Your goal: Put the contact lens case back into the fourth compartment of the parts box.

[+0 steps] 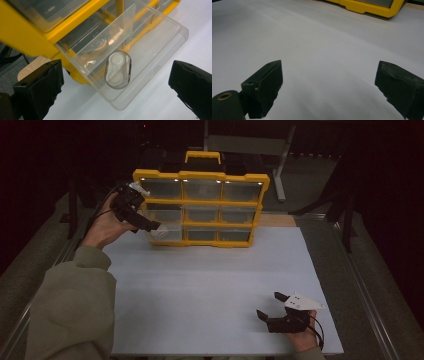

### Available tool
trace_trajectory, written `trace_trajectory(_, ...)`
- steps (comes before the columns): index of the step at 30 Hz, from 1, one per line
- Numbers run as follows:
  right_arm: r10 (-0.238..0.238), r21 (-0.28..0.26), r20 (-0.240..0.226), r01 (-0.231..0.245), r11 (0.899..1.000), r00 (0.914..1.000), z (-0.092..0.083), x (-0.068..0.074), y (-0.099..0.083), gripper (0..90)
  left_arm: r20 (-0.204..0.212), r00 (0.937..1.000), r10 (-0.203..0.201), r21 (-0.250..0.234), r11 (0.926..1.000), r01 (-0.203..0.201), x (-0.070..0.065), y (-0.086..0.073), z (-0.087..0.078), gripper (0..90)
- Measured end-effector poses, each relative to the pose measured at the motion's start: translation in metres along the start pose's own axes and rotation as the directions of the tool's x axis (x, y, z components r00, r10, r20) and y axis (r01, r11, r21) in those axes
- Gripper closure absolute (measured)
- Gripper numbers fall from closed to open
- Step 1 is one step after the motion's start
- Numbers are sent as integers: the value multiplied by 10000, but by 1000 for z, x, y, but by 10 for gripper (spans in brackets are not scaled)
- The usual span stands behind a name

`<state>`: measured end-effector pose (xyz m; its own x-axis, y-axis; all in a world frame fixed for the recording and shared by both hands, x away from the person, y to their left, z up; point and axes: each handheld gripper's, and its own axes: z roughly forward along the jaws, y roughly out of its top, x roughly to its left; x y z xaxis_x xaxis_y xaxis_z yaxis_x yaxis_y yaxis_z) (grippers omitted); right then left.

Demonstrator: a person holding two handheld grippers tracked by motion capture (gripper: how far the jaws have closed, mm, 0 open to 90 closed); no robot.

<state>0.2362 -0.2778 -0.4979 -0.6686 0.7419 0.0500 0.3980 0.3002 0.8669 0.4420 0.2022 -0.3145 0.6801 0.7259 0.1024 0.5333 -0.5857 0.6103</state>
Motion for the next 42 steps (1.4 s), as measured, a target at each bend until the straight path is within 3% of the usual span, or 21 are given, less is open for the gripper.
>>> trace_trajectory(5, 3, 13, 22, -3, 10000, 10000, 0, 0, 0, 73, 173, 9998, 79, -248, 9997, -75, -2, -9, -9, 0)
trace_trajectory(10, 19, 5, 18, -19, 10000, 10000, 0, 0, 0, 73, -46, 9995, 325, -541, 9980, -327, -10, -23, -16, 0)
trace_trajectory(21, -19, -35, 23, 19, 10000, 10000, 0, 1, 0, 73, -307, 9995, 26, -1601, 9871, -75, -27, -65, -21, 0)
trace_trajectory(26, 10, -75, 43, -10, 10000, 10000, 0, 1, 0, 73, -510, 9984, -240, -2326, 9725, 115, -39, -91, -18, 0)
trace_trajectory(32, 8, -155, 49, -7, 9999, 10000, -1, 1, 0, 73, -517, 9955, -789, -3215, 9451, 582, -59, -133, -7, 0)
trace_trajectory(34, 1, -156, 46, -1, 9999, 10000, 0, 1, 0, 73, -574, 9944, -884, -3323, 9410, 644, -69, -150, 0, 0)
trace_trajectory(37, -2, -164, 38, 3, 9999, 10000, 0, 1, 0, 73, -470, 9947, -918, -3278, 9420, 714, -83, -176, 11, 0)
trace_trajectory(42, 30, -265, 7, -30, 9996, 10000, 0, 2, 0, 72, -212, 9919, -1252, -3528, 9292, 1098, -97, -207, 18, 0)
